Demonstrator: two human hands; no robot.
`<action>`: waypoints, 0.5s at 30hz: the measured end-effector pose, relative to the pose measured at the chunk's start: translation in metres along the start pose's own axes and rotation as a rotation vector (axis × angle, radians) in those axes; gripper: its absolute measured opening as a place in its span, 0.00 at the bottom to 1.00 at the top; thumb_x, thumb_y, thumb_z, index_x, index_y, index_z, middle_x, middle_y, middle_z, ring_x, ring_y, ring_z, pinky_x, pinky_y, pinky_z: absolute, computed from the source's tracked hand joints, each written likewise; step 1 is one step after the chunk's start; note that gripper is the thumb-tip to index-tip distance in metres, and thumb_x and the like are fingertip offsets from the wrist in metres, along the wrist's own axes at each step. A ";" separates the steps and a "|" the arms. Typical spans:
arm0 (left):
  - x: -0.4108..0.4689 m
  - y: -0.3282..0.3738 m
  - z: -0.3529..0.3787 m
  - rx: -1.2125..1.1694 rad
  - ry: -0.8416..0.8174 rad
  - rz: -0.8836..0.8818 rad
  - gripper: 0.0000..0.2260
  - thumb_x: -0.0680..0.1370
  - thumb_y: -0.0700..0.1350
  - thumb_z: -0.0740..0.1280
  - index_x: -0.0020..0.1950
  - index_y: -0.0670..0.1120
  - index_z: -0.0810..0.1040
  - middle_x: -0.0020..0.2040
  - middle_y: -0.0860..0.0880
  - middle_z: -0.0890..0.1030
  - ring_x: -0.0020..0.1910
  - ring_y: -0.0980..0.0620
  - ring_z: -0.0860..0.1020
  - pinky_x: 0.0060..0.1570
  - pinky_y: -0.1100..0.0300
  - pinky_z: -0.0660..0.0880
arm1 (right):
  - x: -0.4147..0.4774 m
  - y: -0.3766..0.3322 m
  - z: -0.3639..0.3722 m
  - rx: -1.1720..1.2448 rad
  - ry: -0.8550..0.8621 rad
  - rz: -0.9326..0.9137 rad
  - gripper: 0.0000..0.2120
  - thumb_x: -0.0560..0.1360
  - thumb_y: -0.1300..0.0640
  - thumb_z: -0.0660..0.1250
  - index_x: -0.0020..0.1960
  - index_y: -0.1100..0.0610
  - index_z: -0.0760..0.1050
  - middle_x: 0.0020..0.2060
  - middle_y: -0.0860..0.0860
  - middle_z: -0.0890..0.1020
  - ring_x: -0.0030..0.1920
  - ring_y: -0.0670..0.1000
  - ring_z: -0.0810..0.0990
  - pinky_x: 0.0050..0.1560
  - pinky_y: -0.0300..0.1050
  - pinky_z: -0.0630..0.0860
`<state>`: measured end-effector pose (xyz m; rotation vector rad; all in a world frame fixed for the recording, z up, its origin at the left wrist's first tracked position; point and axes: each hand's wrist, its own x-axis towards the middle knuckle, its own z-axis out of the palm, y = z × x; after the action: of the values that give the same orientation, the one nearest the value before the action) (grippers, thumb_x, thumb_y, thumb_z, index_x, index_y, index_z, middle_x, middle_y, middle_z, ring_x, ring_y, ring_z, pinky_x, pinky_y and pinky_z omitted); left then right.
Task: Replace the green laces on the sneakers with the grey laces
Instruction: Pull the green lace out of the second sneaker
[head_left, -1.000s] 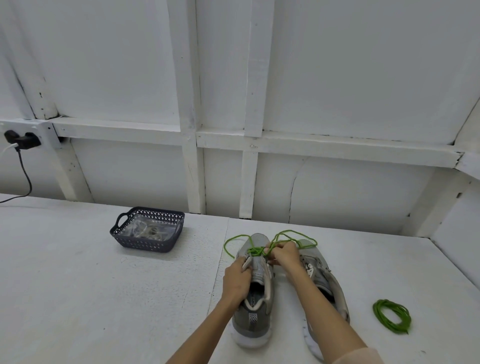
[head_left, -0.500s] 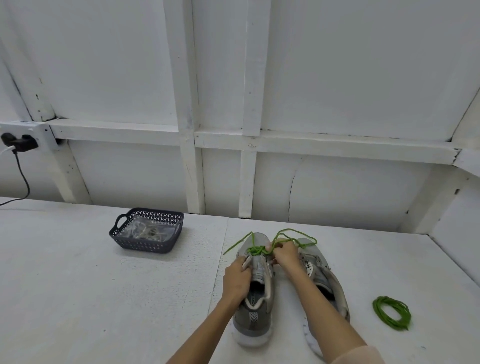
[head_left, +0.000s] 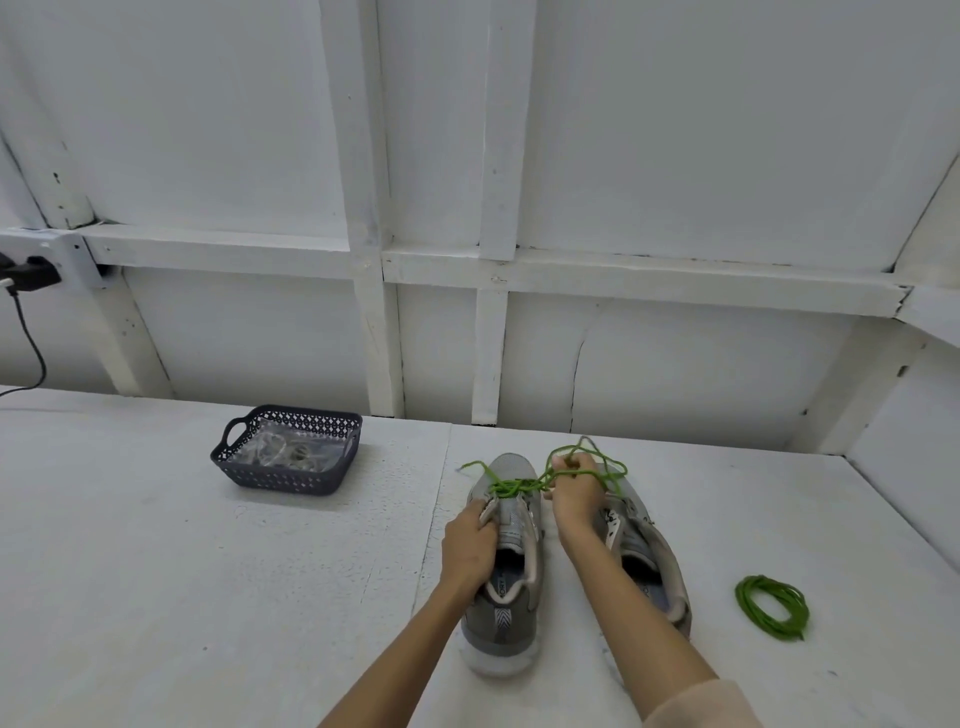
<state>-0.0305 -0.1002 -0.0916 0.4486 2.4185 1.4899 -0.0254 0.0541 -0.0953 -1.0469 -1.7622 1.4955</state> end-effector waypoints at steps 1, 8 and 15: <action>0.000 0.000 0.000 -0.001 0.003 -0.003 0.08 0.79 0.38 0.59 0.50 0.45 0.78 0.47 0.44 0.81 0.45 0.46 0.76 0.40 0.59 0.67 | -0.004 -0.002 0.000 0.008 0.040 0.015 0.09 0.78 0.53 0.63 0.39 0.49 0.70 0.31 0.48 0.78 0.30 0.52 0.76 0.41 0.56 0.79; 0.000 0.001 -0.001 -0.019 0.012 0.003 0.10 0.79 0.38 0.59 0.54 0.44 0.79 0.49 0.44 0.81 0.48 0.43 0.77 0.48 0.54 0.74 | -0.001 0.002 0.006 -0.173 -0.283 0.019 0.09 0.73 0.65 0.71 0.37 0.61 0.73 0.30 0.55 0.74 0.33 0.52 0.72 0.34 0.49 0.72; -0.002 0.000 -0.001 -0.001 0.013 -0.001 0.09 0.79 0.38 0.59 0.52 0.42 0.79 0.47 0.43 0.81 0.46 0.44 0.76 0.41 0.56 0.69 | -0.008 -0.002 0.001 -0.129 0.008 0.023 0.10 0.78 0.49 0.65 0.43 0.55 0.72 0.35 0.53 0.79 0.36 0.55 0.77 0.38 0.46 0.72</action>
<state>-0.0292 -0.1015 -0.0910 0.4396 2.4271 1.4980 -0.0228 0.0469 -0.0931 -1.1388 -1.8677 1.4045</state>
